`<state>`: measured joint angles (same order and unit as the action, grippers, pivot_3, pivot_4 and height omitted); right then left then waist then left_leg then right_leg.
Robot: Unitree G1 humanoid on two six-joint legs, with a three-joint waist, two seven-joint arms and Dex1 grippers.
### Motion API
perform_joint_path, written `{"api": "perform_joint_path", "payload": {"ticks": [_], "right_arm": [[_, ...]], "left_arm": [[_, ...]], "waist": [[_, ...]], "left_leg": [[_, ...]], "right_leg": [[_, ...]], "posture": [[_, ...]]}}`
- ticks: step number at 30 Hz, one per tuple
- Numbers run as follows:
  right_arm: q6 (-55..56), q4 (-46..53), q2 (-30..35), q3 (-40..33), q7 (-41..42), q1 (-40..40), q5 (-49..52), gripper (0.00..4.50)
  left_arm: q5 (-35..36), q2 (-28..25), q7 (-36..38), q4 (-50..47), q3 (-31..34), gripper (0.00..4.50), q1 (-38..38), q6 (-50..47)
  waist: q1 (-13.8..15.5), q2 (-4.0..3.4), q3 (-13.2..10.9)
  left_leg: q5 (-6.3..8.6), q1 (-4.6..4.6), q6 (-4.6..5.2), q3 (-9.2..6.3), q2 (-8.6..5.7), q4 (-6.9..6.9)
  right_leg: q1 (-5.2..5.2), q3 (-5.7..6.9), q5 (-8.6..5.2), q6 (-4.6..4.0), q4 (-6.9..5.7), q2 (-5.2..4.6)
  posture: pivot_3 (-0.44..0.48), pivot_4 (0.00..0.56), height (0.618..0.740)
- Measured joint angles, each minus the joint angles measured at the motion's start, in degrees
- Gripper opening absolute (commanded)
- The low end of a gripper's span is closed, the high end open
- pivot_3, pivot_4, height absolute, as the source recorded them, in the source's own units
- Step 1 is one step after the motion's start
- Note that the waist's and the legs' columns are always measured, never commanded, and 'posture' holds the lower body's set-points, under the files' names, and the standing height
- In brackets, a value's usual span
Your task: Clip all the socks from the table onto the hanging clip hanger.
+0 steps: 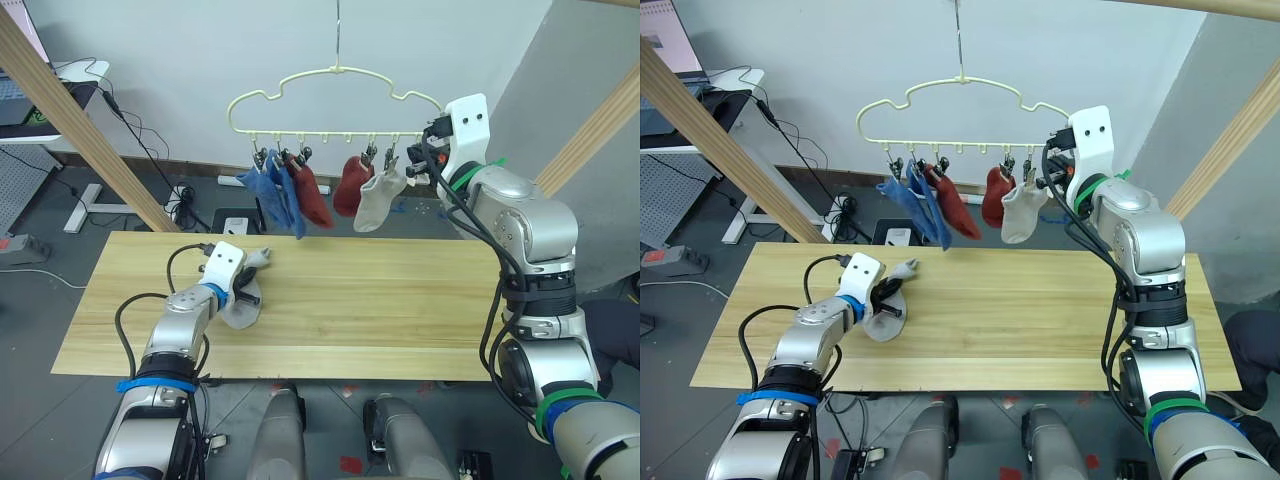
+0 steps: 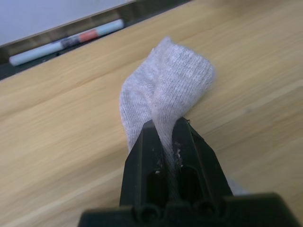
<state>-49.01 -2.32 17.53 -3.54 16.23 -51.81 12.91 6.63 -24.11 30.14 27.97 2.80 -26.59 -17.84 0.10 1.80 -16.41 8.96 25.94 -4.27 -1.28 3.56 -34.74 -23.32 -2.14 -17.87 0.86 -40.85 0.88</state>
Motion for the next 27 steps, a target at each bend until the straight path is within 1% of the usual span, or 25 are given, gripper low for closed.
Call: {"api": "perform_joint_path", "payload": {"ticks": [3,8,10,12,16,18,22,27], "right_arm": [[-0.3,-0.7,-0.1,-1.7,-0.1,-0.3,1.2,0.0],[-5.3,-2.6,-0.1,-6.1,-0.1,-2.6,5.0,0.0],[-8.5,-3.4,0.0,-8.9,-0.5,-4.3,6.9,0.0],[-12.0,-4.3,0.1,-11.4,-1.4,-5.8,8.7,0.0],[-21.1,-4.9,-0.5,-17.3,-4.0,-9.0,12.7,0.0],[-26.1,-4.9,-2.2,-21.3,-6.4,-11.0,14.2,0.0],[-32.7,-4.6,-5.9,-27.4,-10.8,-13.0,15.5,0.0],[-37.6,-3.3,-9.5,-32.8,-14.9,-15.2,15.4,0.0]], "left_arm": [[3.1,1.5,3.2,-6.5,0.0,0.02,1.3,-2.5],[12.1,4.5,10.9,-21.8,-0.7,0.02,1.9,-5.7],[13.3,5.3,12.9,-26.6,-2.1,0.02,1.5,-4.9],[13.1,6.4,14.1,-29.1,-4.4,0.02,1.1,-2.4],[9.2,8.1,14.2,-29.2,-8.9,0.02,0.5,4.6],[6.7,8.8,13.6,-27.5,-10.3,0.02,-0.8,8.6],[2.2,11.3,10.2,-23.0,-11.6,0.02,-3.5,15.4],[-2.3,13.5,7.0,-17.5,-12.7,0.02,-6.1,21.3]], "waist": [[0.1,0.0,0.0],[0.2,0.0,0.0],[0.2,0.0,0.0],[0.2,0.0,0.0],[0.2,0.0,0.0],[0.2,-0.01,0.0],[0.1,-0.01,0.0],[-0.1,-0.01,0.0]], "left_leg": [[0.0,0.01,0.0,-0.01,-0.01,-0.01],[-0.01,0.01,-0.01,-0.05,-0.01,-0.07],[-0.01,0.01,-0.01,-0.06,-0.01,-0.07],[0.0,0.01,0.0,-0.05,-0.03,-0.07],[0.0,0.01,0.0,-0.04,-0.04,-0.06],[0.0,0.01,0.01,-0.04,-0.02,-0.06],[0.0,0.03,0.02,-0.02,-0.05,-0.06],[0.01,0.07,0.02,0.02,-0.06,-0.04]], "right_leg": [[0.01,-0.01,0.0,0.0,0.0,-0.02],[0.07,-0.02,0.0,-0.01,0.0,-0.02],[0.07,-0.02,0.0,-0.01,0.0,-0.01],[0.09,-0.04,0.0,-0.01,0.01,-0.02],[0.08,-0.05,0.0,-0.01,0.03,-0.01],[0.07,-0.05,0.01,-0.01,0.02,0.0],[0.07,-0.07,0.0,-0.01,0.04,0.0],[0.03,-0.03,0.0,-0.01,0.07,0.0]], "posture": [[0.057,0.251,0.74],[0.055,0.251,0.74],[0.048,0.251,0.74],[0.038,0.25,0.74],[0.029,0.248,0.74],[0.019,0.246,0.74],[0.013,0.242,0.74],[0.008,0.24,0.74]]}}
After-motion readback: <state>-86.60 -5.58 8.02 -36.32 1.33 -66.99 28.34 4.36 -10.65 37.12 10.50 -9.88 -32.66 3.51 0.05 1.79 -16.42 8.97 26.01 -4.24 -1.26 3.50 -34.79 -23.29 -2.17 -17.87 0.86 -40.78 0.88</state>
